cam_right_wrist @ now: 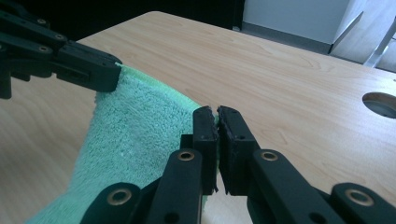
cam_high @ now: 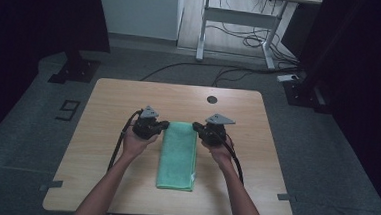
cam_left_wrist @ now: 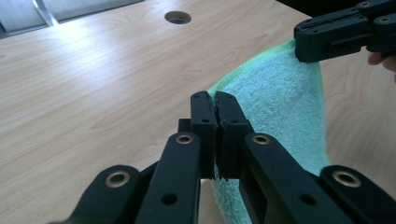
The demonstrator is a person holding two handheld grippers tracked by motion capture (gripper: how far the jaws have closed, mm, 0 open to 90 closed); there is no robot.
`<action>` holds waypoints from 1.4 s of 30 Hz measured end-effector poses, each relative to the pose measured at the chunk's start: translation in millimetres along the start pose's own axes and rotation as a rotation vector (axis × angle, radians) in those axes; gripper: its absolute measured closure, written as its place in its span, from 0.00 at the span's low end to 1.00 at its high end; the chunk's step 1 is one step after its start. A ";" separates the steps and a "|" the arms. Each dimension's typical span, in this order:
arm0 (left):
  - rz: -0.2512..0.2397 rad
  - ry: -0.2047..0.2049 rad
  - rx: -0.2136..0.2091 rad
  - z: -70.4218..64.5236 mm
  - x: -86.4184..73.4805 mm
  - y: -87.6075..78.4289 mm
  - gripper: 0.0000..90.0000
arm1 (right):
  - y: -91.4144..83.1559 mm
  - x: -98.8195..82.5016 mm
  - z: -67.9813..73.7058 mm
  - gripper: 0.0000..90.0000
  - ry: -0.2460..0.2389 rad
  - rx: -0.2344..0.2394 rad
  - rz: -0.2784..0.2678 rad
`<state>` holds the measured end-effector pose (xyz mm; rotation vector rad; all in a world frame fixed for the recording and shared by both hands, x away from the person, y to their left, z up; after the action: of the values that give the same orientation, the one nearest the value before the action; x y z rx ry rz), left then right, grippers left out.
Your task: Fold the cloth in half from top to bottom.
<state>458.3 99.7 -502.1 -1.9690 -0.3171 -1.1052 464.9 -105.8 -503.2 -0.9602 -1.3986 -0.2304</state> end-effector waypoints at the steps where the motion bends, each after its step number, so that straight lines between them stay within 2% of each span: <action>1: 0.001 0.006 -0.001 -1.3 -1.8 -0.5 0.97 | -2.3 -1.8 2.0 0.95 -0.002 0.005 0.001; 6: 0.007 0.049 0.009 -6.9 -9.8 -3.4 0.96 | -9.4 -8.7 9.1 0.95 -0.009 0.020 -0.004; 12: -0.005 0.075 -0.013 -16.0 -17.5 -13.1 0.96 | -22.0 -14.4 19.9 0.95 -0.026 0.042 -0.021; 18: -0.007 0.106 -0.012 -23.6 -32.0 -22.3 0.96 | -33.0 -19.4 32.9 0.95 -0.046 0.065 -0.028; 24: 0.007 0.098 -0.028 -29.3 -48.3 -28.9 0.96 | -39.7 -28.3 45.4 0.95 -0.056 0.089 -0.029; 32: 0.051 0.044 -0.054 -30.1 -68.0 -31.0 0.96 | -41.6 -45.1 58.9 0.95 -0.030 0.131 -0.005; 37: 0.066 0.035 -0.077 -37.7 -77.1 -41.2 0.96 | -49.3 -51.0 68.7 0.95 -0.030 0.156 -0.011; 42: 0.094 0.030 -0.091 -45.7 -96.2 -47.2 0.96 | -59.3 -61.2 81.0 0.95 -0.026 0.194 -0.011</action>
<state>349.0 110.1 -541.0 -2.0238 -0.1590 -1.1050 354.1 -111.3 -542.2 -0.7976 -1.4221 -0.0879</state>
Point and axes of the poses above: each handheld gripper's, and its own axes: y roughly forward along the jaws, x roughly out of its top, z roughly to its left, the point moved 5 cm from there along y, roughly forward along the jaws, and after that the axes turned 12 degrees about -y, right-handed, at the moved point
